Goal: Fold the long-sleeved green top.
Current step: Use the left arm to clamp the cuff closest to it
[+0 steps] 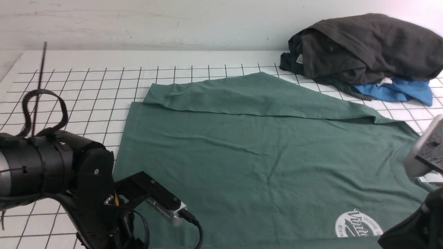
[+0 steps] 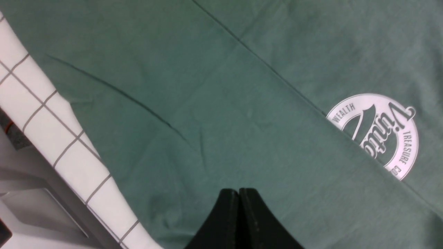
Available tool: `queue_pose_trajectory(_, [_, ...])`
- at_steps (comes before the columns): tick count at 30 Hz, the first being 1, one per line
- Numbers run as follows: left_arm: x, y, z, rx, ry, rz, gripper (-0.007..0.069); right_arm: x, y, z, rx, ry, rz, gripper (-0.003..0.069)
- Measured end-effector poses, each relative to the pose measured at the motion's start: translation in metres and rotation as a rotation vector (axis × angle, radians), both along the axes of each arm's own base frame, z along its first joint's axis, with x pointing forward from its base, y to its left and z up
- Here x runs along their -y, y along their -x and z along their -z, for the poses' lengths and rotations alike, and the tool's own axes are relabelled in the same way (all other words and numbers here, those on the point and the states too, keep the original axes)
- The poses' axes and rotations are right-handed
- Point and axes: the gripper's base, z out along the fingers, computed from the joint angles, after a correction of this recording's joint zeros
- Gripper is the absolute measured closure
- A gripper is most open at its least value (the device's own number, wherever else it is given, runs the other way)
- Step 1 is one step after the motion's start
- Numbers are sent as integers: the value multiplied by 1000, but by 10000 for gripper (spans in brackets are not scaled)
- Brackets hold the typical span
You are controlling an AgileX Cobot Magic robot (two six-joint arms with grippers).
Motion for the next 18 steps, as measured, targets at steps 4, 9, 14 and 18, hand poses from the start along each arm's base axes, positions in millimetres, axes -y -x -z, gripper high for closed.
queue_pose_trajectory(4, [3,-2,10,-32,8,7,198,0,-1,0,9,-3,3,673])
queue_pose_trajectory(9, [4,-5,14,-26,4,20,225,0,-1,-1,10,-4,3,673])
queue_pose_trajectory(14, [4,-6,14,-22,-2,20,260,0,-1,-1,10,-5,2,673])
queue_pose_trajectory(18, [3,-6,15,-16,-8,12,305,0,-1,-1,10,-5,2,673])
